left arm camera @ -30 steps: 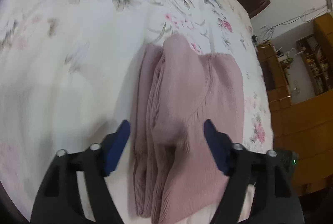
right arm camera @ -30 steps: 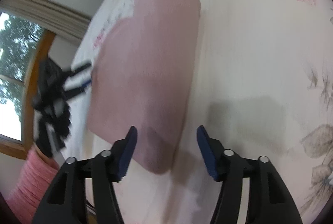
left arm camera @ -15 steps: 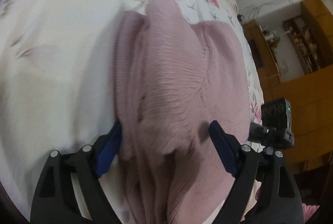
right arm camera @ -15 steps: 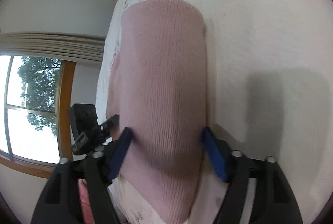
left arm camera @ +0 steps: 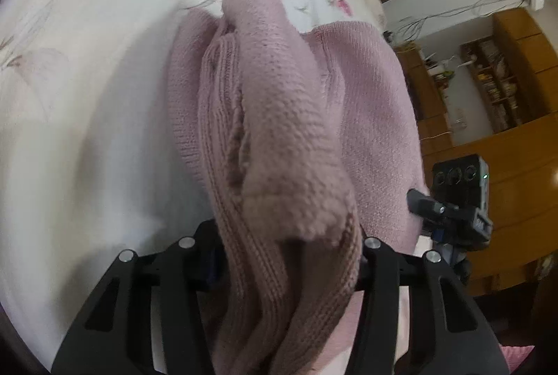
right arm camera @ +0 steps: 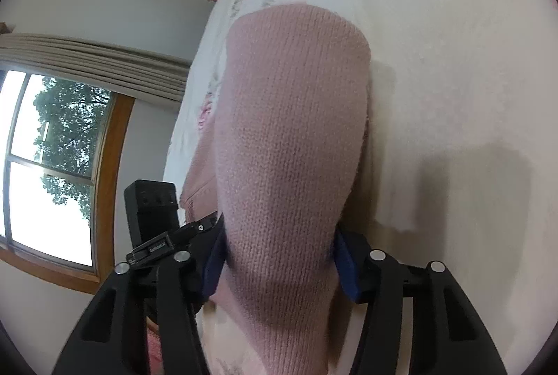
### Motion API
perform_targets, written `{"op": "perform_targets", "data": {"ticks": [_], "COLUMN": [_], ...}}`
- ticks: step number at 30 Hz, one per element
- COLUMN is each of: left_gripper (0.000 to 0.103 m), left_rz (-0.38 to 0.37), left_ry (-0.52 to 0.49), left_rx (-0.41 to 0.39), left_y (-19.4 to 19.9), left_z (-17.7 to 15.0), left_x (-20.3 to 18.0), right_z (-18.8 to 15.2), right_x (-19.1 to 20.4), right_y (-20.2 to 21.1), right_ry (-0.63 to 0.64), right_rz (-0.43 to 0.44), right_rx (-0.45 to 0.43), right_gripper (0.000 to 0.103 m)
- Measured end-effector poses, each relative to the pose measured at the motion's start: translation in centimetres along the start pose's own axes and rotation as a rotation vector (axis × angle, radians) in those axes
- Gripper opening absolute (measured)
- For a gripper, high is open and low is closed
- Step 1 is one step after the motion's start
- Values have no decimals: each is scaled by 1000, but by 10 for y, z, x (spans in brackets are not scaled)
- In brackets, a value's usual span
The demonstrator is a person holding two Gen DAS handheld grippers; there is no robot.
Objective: Fold small clothes
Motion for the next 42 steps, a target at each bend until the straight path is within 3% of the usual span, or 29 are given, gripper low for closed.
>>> {"op": "perform_targets", "data": {"ticks": [7,12,18,20,21,24,27,30,32,34,38,42], "left_gripper": [47,47,46,45,40,38,39,44,48,50,54,60], "left_rz": [-107,-158,-121,-79,-69,-68,-61,-23,-15,-17,-13,11], "left_ry": [-49,-96,-139,-162,-166,-118,-93,-85,-59,-35,-55,-49], "left_rx": [18,20,52,59,68,61,40,52,71,82,24,-46], "left_y": [-10,-27,-70,-89,-100,-116,-120,-124,-127,-119,-85,-68], "left_z": [-43,-86,-146,-163,-172,-189,-196,-201,-201,-195,-185,-154], "left_x": [-77,-141,-180,-182,-181,-170,-159,-151,-150,-149,-158,-158], "right_z": [-23,-61,-100,-107,-112,-122,-130,-134,-136,-143,-155,-178], "right_x": [21,10,-31,-49,-61,-101,-122,-128,-131,-132,-127,-126], "right_y": [70,141,199,207,211,209,205,202,199,201,209,215], "right_ry": [7,5,-24,-46,-61,-123,-171,-153,-168,-182,-152,-139], "right_rz": [38,37,-28,-48,-62,-114,-70,-93,-107,-96,-153,-158], "right_rx": [-32,-47,-59,-61,-61,-59,-84,-106,-107,-104,-96,-74], "right_gripper": [53,53,53,53,53,53,53,56,66,68,77,77]}}
Point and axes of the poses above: each gripper's, at about its wrist camera, not at the fingertips, and y roughly against the way its jaws point, x to its left, z to its top, the point moved 10 cm from there along -y, roughly the way its jaws point, and after that the axes turned 6 degrees about x, right-handed, at the moved point
